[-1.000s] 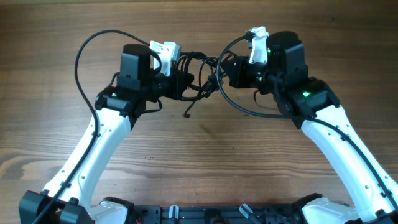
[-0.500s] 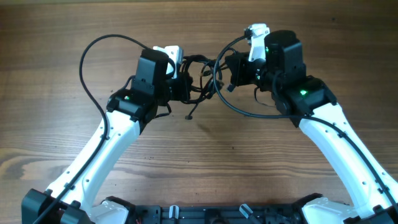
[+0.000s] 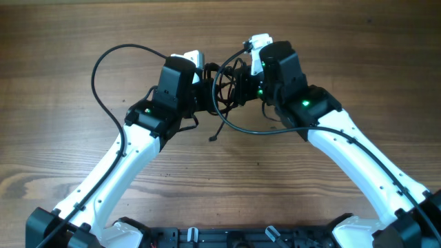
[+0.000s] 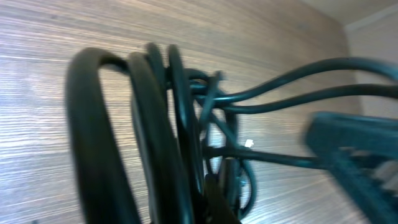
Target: Untangle cables
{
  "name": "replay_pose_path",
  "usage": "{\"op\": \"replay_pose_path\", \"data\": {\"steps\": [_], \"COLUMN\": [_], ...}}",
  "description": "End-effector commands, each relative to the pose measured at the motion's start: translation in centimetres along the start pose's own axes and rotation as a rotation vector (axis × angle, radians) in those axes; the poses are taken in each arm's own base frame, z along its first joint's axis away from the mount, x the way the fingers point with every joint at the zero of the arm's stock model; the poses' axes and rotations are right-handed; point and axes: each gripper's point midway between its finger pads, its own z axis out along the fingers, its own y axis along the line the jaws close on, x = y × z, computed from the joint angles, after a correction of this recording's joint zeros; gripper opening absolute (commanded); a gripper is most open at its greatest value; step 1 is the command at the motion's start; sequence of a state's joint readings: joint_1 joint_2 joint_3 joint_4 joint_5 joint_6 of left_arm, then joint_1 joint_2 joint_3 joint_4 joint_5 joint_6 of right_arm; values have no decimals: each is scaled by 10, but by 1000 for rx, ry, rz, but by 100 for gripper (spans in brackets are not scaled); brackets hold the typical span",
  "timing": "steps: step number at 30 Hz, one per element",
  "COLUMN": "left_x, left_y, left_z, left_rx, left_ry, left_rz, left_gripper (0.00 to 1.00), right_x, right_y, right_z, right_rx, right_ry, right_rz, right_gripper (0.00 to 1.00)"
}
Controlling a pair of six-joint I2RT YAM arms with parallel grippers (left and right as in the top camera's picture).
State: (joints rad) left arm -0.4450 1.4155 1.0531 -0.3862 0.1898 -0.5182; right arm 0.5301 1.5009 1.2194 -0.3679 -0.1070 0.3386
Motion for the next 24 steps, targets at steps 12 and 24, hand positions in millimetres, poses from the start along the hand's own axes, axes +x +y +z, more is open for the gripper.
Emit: {"op": "replay_pose_path", "data": {"steps": [12,24], "left_x": [5,-30], "left_y": [-76,35], "left_z": [-22,-16], "left_rx": [414,41], "left_ry": [126,-25], "left_rz": [-137,-1349], "left_gripper": [4,4], "right_x": [41,3], "right_y": [15,0], "right_z": [41,-43], "right_rx": [-114,-171], "right_ry": [171,91], "right_rz": [45,108], "right_gripper": [42,100]}}
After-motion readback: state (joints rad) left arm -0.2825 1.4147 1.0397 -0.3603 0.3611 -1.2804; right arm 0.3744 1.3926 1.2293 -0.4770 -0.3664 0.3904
